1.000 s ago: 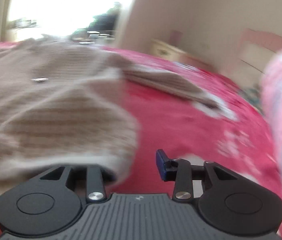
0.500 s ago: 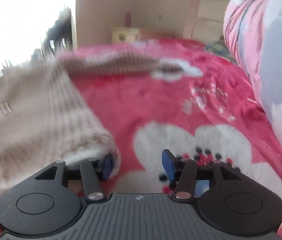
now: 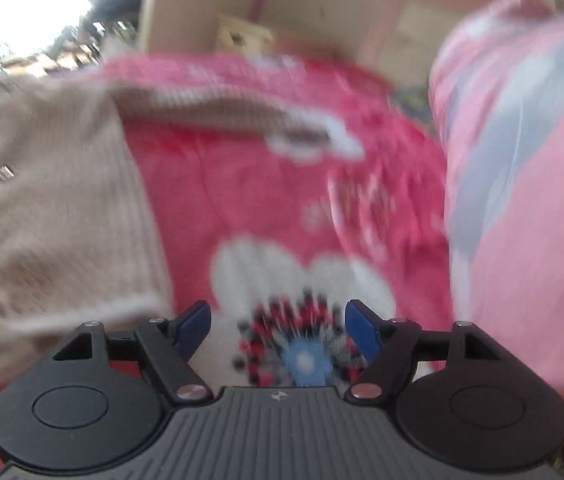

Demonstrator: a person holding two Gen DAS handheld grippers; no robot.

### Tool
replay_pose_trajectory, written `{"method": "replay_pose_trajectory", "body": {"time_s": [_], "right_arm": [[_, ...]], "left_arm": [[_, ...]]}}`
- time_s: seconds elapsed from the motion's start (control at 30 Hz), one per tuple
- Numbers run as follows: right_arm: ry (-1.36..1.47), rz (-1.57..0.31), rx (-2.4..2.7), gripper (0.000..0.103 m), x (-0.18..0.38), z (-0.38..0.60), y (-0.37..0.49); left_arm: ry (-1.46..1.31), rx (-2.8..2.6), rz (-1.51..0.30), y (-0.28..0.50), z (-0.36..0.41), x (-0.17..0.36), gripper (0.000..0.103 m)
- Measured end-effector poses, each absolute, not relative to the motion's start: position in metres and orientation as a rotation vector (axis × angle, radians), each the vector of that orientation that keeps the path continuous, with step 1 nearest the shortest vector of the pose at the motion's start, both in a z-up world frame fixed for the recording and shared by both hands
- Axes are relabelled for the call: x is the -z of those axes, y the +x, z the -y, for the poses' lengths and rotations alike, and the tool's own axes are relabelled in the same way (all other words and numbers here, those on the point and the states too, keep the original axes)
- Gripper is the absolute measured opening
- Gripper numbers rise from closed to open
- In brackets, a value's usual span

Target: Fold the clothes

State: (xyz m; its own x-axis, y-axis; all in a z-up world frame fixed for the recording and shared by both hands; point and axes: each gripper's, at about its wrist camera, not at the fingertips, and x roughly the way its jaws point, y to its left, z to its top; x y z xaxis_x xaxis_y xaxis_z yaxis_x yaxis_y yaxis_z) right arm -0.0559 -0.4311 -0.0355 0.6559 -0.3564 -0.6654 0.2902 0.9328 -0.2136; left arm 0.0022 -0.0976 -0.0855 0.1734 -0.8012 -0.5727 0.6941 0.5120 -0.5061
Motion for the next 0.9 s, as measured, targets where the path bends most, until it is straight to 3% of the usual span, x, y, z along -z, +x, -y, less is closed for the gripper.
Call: {"method": "replay_pose_trajectory", "body": {"time_s": [0.2,0.37,0.8,0.9], "right_arm": [[-0.128,-0.604,0.081,0.076,-0.023,0.372,0.017],[-0.126,-0.593,-0.203,0.076,-0.038,0.287,0.126],[-0.48,-0.677,-0.19,0.075,0.069,0.098,0.358],[-0.538,-0.694,-0.13,0.068,0.092,0.091,0.392]], "left_arm": [[-0.297,0.878,-0.859,0.037,0.072,0.078,0.056],[-0.274,0.663,-0.85,0.072,0.071,0.095,0.056],[-0.464,0.652,-0.835,0.094,0.062,0.132,0.056],[-0.507,0.681,-0.848,0.098,0.058,0.137,0.049]]}}
